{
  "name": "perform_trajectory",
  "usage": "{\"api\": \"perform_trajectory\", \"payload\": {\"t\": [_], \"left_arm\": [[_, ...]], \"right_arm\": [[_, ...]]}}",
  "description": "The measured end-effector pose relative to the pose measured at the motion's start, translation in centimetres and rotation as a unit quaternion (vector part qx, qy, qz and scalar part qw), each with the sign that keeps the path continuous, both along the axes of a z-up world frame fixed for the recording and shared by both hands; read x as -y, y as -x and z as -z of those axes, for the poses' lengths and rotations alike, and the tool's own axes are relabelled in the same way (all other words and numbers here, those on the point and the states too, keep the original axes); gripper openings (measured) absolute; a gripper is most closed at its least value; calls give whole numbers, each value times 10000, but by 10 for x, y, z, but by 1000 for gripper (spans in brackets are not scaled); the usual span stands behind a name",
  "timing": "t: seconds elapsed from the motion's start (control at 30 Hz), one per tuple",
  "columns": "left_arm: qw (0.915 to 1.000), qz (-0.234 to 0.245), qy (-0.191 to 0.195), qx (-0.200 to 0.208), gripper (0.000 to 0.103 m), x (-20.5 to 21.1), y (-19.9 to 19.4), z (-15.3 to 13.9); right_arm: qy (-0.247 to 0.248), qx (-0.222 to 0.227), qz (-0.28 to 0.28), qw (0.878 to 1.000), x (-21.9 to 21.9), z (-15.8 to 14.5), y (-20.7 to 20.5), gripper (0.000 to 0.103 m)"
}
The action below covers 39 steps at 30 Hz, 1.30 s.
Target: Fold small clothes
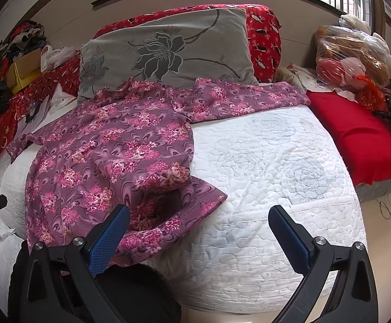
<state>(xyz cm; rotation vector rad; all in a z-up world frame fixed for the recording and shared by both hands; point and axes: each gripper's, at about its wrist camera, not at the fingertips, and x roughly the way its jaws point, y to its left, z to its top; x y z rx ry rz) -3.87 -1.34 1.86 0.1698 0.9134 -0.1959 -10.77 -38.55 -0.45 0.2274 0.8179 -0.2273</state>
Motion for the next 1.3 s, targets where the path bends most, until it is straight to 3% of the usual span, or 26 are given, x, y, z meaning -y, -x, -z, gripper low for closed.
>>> {"api": "perform_trajectory", "payload": {"t": [0.87,1.1,1.3], "left_arm": [[9995,66,10,-299,103,4,-8,11],[9941,-301,364,-974,103,-18,-32,32],[9794,-710,707,-1752,103,-38,-55,61]], "right_arm": [[-155,18,-44,9999,0,6,0,102],[-339,-43,32,9994,16,16,-3,102],[-592,-290,138,9977,40,40,-18,100]]}}
